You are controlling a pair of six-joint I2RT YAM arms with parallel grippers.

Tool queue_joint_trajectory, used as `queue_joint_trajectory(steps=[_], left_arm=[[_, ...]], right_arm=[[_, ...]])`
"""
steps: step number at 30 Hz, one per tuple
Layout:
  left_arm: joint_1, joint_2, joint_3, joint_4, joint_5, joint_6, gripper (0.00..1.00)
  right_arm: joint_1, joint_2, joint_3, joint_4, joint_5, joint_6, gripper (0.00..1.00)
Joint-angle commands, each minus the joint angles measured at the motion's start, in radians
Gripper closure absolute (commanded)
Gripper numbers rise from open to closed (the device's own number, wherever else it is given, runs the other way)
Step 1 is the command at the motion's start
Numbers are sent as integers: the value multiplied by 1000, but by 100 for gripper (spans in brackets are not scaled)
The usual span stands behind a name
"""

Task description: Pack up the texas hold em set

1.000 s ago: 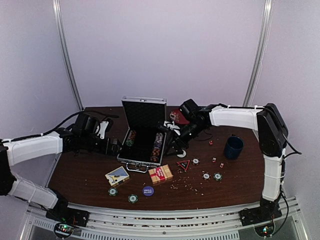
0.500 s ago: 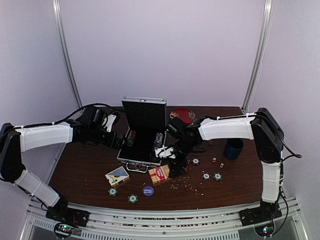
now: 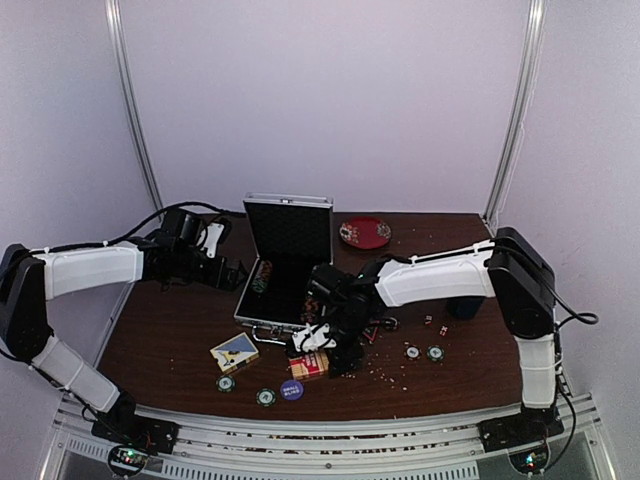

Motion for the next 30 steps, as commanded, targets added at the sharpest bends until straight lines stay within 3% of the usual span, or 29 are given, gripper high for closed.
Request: queue_joint_trajectory(steps=[1, 4, 7, 23, 26, 30], left_arm=[[3, -17, 16, 54, 23, 12, 4], [4, -19, 16, 54, 28, 10, 4], [4, -22, 13, 55, 27, 9, 4], [3, -27, 12, 54, 33, 7, 4], [3, -32, 12, 53, 30, 7, 4], [4, -50, 11, 51, 5, 6, 4]], right_arm=[[30, 3, 29, -34, 52, 43, 15], [45, 25, 58, -47, 61, 73, 9], [61, 41, 85, -49, 75, 119, 10], [91, 88, 166, -93, 99, 191, 37], [92, 74, 216, -147, 78, 193, 44], [83, 53, 342, -223, 48, 208, 45]])
